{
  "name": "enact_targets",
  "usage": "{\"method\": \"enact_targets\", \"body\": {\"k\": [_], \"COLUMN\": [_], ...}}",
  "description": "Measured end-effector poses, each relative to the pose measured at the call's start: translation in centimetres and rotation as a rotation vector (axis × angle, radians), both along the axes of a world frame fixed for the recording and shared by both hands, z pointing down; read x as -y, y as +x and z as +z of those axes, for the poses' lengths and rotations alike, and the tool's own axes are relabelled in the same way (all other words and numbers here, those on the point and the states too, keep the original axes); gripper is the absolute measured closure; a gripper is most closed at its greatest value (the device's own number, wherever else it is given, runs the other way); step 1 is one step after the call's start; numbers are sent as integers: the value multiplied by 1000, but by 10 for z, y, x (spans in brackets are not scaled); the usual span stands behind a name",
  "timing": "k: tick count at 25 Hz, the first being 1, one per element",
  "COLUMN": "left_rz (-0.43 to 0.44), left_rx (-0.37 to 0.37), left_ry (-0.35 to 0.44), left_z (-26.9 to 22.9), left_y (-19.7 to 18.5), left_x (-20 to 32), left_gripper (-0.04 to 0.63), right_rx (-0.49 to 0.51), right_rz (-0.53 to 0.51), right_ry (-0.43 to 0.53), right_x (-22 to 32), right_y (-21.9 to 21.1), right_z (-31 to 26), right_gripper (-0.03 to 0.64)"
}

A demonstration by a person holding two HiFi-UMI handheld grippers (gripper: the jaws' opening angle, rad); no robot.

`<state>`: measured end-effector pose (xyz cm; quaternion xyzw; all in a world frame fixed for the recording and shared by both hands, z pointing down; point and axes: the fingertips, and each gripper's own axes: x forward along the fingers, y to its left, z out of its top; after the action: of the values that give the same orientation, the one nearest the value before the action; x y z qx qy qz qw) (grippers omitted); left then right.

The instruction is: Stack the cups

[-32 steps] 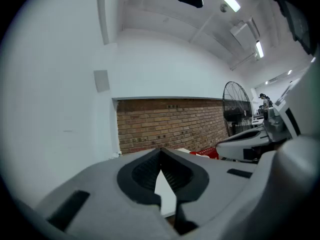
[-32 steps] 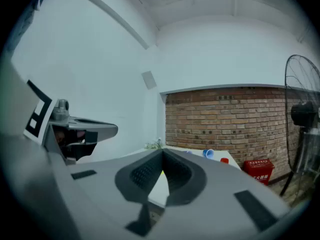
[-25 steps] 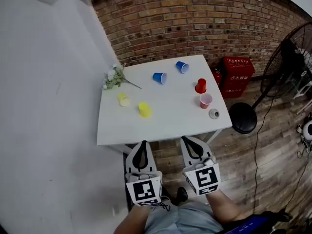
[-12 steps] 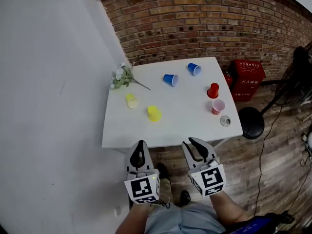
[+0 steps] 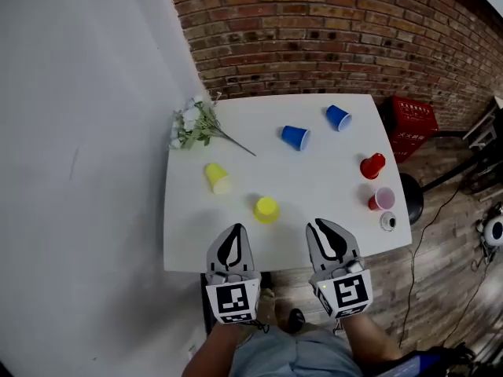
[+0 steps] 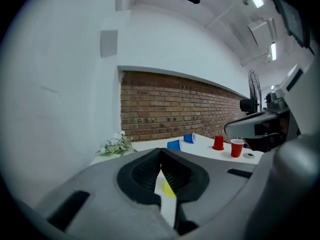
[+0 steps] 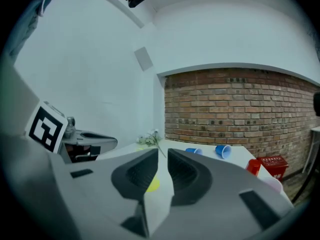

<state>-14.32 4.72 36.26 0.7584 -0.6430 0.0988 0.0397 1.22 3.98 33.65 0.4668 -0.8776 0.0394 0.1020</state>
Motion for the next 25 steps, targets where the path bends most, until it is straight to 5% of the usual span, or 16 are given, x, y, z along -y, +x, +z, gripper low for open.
{"method": "enact_targets", "body": {"k": [12,25], "left_rz": [137,159], "left_rx": [9,64], "left_ry": [-198,-228], "left_z": [95,106], "left_y": [10,69], "left_x": [66,74], "left_gripper": [592,592], "right_rx": [-48,-11], "right_rz": [153,169], "right_ry": [-69,-87], "right_x": [51,58], "right_y": [13,69], "right_z": [38,52], "right_gripper": [558,558]}}
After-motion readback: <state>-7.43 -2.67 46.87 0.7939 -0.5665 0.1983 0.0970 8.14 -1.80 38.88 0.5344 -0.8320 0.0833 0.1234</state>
